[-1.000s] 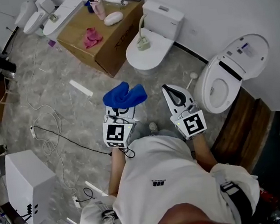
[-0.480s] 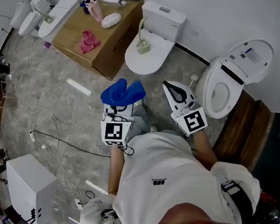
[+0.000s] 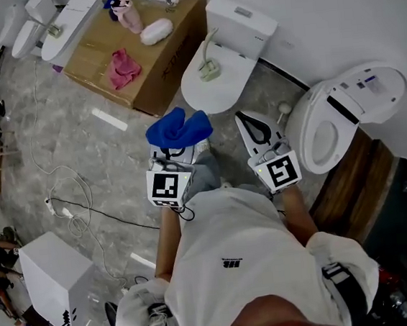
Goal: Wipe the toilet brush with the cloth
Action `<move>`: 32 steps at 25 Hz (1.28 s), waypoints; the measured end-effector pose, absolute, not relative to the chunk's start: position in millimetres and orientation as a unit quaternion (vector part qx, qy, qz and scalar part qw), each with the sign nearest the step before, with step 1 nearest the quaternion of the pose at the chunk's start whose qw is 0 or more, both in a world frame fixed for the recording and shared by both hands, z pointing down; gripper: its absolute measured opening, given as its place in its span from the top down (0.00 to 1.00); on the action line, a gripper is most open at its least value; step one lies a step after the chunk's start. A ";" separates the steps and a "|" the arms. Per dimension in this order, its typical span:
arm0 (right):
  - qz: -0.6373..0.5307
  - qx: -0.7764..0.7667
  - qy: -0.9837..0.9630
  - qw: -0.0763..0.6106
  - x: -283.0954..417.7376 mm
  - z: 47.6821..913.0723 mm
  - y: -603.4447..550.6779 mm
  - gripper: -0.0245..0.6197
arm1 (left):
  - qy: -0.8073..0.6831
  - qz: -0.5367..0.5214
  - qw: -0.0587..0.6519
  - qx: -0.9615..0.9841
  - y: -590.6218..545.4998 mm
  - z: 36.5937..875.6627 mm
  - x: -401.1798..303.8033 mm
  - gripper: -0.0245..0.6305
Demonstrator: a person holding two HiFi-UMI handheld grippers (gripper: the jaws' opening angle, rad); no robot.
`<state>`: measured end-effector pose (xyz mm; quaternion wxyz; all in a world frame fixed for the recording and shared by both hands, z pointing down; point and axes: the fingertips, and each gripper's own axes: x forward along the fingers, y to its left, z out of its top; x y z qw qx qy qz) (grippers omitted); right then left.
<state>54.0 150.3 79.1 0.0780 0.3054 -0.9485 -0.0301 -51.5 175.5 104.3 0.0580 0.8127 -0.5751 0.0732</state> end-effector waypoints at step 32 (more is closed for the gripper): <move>0.057 0.362 -0.903 0.225 -24.1 306.9 -86.1 0.97 | -0.458 0.152 0.135 0.865 -74.7 321.9 -118.3 0.76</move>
